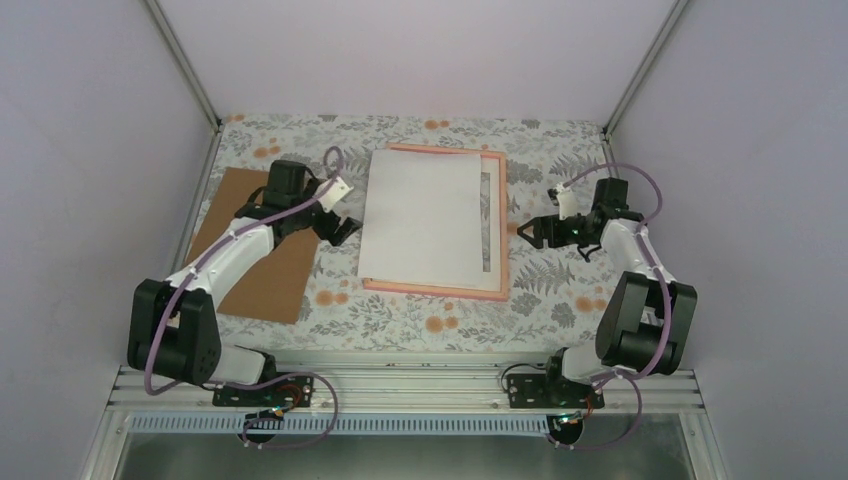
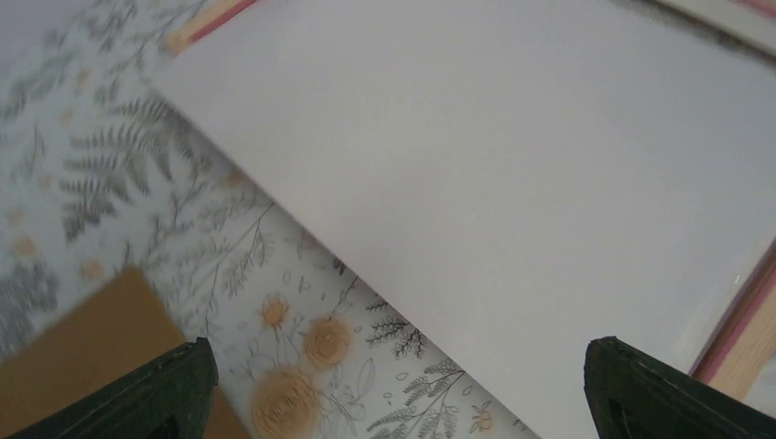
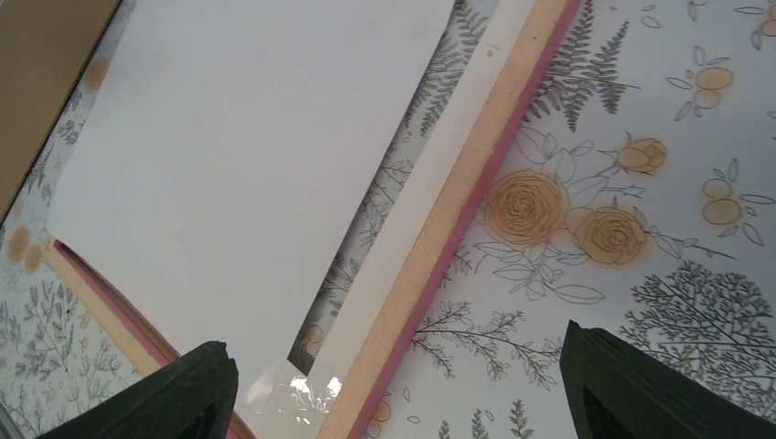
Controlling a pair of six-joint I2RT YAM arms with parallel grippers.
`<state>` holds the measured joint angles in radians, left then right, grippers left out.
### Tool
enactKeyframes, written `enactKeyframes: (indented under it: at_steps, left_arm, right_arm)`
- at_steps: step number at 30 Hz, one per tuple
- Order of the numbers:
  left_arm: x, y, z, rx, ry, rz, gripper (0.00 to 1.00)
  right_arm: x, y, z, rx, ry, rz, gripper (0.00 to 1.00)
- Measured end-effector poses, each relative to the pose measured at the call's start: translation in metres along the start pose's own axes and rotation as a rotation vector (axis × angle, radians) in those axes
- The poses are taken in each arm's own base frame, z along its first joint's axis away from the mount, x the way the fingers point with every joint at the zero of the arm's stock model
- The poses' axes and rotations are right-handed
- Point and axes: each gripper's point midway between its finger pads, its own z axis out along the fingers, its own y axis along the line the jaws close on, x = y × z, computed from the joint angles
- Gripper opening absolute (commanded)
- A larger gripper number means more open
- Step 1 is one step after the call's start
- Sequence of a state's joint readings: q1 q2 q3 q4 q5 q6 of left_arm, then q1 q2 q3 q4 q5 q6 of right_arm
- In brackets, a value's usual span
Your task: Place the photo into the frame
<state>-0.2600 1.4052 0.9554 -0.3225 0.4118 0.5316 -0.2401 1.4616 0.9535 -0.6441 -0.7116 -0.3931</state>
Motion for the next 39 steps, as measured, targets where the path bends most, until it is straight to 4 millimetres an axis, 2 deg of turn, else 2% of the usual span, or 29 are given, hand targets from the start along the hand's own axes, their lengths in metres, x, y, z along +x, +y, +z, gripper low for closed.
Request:
enactKeyframes:
  at_steps: [2, 3, 4, 7, 8, 10, 14, 18, 21, 26, 31, 33, 39]
  left_arm:
    - [0.011, 0.006, -0.006, -0.002, 0.013, -0.118, 1.0]
    - [0.01, 0.006, -0.005, 0.018, 0.013, -0.189, 1.0]
    - [0.013, 0.018, -0.006, 0.01, 0.015, -0.251, 1.0]
    - [0.005, 0.043, 0.011, 0.104, -0.013, -0.493, 1.0]
    - [0.006, 0.047, 0.016, 0.124, -0.015, -0.536, 1.0]
    - [0.018, 0.049, 0.028, 0.173, 0.001, -0.645, 0.98]
    - [0.034, 0.037, 0.047, 0.278, 0.042, -0.803, 0.88]
    - [0.047, 0.032, 0.069, 0.338, 0.085, -0.887, 0.81]
    - [0.052, 0.038, 0.086, 0.354, 0.102, -0.917, 0.8]
    - [0.054, 0.046, 0.11, 0.367, 0.115, -0.923, 0.76]
    - [0.051, 0.036, 0.125, 0.394, 0.137, -0.911, 0.69]
    - [0.049, 0.031, 0.13, 0.409, 0.142, -0.902, 0.62]
    - [0.049, 0.026, 0.137, 0.413, 0.161, -0.904, 0.25]
  right_arm:
    - [0.0, 0.004, 0.002, -0.007, 0.009, -0.011, 0.87]
    - [0.0, 0.006, 0.004, -0.011, 0.011, -0.017, 0.87]
    - [0.0, 0.007, 0.004, -0.014, 0.013, -0.02, 0.87]
    - [-0.001, 0.01, 0.005, -0.014, 0.017, -0.028, 0.87]
    - [-0.002, 0.01, 0.005, -0.014, 0.016, -0.029, 0.88]
    - [-0.004, 0.009, 0.004, -0.01, 0.012, -0.034, 0.88]
    - [-0.008, 0.009, 0.003, -0.005, 0.005, -0.038, 0.88]
    - [-0.008, 0.008, 0.003, -0.003, 0.005, -0.034, 0.88]
    - [-0.008, 0.008, 0.003, 0.0, 0.005, -0.027, 0.88]
    - [-0.008, 0.008, 0.003, 0.001, 0.005, -0.017, 0.88]
    - [-0.009, 0.006, 0.002, 0.01, 0.006, -0.015, 0.88]
    - [-0.009, 0.006, 0.002, 0.013, 0.006, -0.016, 0.88]
    - [-0.011, 0.005, 0.001, 0.021, 0.004, -0.02, 0.88]
